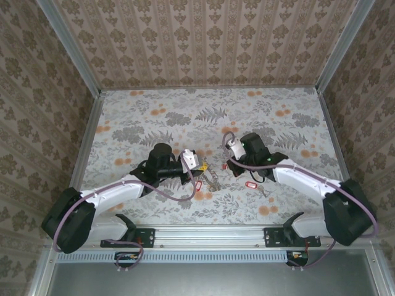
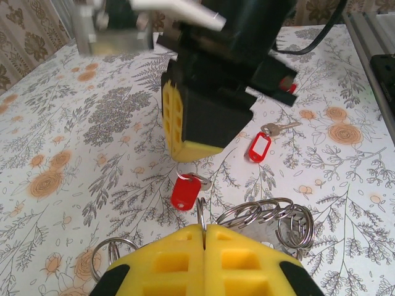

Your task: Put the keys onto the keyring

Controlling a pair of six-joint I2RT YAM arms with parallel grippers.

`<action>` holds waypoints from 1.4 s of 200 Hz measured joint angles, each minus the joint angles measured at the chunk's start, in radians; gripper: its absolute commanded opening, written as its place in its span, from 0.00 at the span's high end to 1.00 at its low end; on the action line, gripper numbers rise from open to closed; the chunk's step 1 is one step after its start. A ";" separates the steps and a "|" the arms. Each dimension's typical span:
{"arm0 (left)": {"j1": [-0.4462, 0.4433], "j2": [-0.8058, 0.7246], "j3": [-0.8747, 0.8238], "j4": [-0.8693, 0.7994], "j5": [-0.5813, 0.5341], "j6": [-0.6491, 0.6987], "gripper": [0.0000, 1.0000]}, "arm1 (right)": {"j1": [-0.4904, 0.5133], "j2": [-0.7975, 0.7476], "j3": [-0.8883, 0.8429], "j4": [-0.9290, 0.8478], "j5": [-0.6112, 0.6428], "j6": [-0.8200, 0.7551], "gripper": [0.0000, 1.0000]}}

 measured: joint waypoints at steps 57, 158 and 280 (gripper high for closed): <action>0.000 0.000 0.000 -0.001 0.001 0.000 1.00 | -0.090 0.246 0.140 -0.123 -0.018 0.154 1.00; 0.000 0.000 0.000 -0.005 0.004 0.000 1.00 | -0.132 0.338 0.195 -0.177 -0.088 0.240 0.81; 0.000 0.000 0.000 -0.005 0.019 0.000 1.00 | -0.152 0.034 0.074 0.067 -0.359 0.089 0.63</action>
